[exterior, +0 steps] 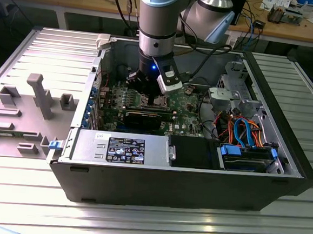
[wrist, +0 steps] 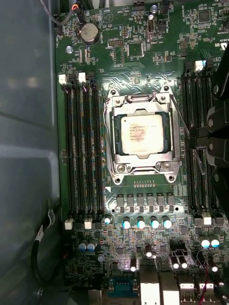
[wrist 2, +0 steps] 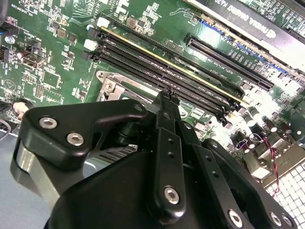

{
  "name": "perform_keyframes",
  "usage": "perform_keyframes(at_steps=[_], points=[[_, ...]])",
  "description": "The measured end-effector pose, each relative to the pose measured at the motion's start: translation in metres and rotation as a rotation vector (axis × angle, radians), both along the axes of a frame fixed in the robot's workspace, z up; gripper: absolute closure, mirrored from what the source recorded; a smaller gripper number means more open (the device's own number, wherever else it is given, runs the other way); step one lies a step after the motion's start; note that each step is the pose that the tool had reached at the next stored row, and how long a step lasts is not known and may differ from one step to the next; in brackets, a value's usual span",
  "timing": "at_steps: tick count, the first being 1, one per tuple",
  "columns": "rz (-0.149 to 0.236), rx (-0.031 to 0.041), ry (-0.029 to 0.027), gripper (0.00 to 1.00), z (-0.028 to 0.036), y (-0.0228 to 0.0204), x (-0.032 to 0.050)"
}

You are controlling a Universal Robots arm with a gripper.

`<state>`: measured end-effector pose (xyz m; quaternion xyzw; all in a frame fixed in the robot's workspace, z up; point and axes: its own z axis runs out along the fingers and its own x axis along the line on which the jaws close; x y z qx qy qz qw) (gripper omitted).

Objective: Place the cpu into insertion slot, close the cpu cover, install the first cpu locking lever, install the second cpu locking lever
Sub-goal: 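Install the second cpu locking lever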

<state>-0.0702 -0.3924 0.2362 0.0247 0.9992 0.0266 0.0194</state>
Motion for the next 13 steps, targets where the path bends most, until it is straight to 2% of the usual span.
perform_keyframes(at_steps=[7, 9, 10, 13], points=[[0.0, 0.0011, 0.0007, 0.89, 0.0, 0.0, 0.0], [0.0, 0.009, 0.0117, 0.89, 0.0001, -0.0001, 0.0], [0.001, 0.0134, 0.0154, 0.89, 0.0, 0.0, 0.0], [0.009, 0.0154, 0.0182, 0.89, -0.001, -0.0006, -0.001]])
